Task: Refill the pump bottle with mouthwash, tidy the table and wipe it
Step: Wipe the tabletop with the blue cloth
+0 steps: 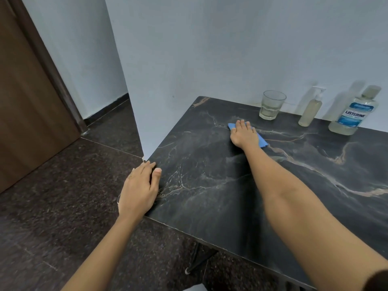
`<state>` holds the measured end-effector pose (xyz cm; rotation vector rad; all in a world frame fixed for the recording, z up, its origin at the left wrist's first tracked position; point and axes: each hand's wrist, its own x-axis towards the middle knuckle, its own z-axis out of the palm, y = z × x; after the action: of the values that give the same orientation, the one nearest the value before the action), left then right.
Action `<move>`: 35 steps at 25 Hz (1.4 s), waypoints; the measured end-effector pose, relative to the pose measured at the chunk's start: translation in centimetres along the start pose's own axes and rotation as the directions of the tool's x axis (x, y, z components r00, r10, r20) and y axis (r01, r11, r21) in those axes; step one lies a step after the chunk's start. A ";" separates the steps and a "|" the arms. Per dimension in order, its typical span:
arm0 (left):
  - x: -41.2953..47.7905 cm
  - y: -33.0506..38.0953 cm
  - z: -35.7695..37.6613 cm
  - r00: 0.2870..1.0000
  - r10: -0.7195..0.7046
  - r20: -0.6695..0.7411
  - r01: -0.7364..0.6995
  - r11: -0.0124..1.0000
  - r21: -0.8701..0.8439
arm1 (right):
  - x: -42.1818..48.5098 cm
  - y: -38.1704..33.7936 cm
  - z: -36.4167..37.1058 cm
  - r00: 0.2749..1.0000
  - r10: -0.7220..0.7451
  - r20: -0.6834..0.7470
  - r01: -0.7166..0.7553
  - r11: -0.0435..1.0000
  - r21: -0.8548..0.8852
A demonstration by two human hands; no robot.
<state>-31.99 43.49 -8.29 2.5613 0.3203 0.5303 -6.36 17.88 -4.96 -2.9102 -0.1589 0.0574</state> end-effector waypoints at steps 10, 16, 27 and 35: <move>-1.0 0.9 -1.2 0.956 -0.156 -0.250 0.102 0.972 -0.213 | -8.3 -16.8 4.4 0.755 -0.616 0.227 0.632 0.775 0.000; -2.1 0.7 -2.2 0.856 -0.248 -0.454 0.030 0.900 -0.434 | -17.4 -17.4 4.6 0.629 -0.737 0.247 0.757 0.653 0.019; -5.8 0.8 -2.8 0.898 -0.332 -0.289 0.177 0.874 -0.452 | -27.4 -12.4 3.2 0.551 -0.794 0.257 0.820 0.572 0.011; -7.6 4.5 -1.1 0.984 -0.047 -0.175 0.014 0.982 -0.187 | -31.2 -4.7 1.8 0.659 -0.733 0.171 0.743 0.669 0.003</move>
<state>-38.75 37.74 -7.45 2.3312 0.3544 0.7448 -37.96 19.29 -4.81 -2.6523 -1.3844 0.1455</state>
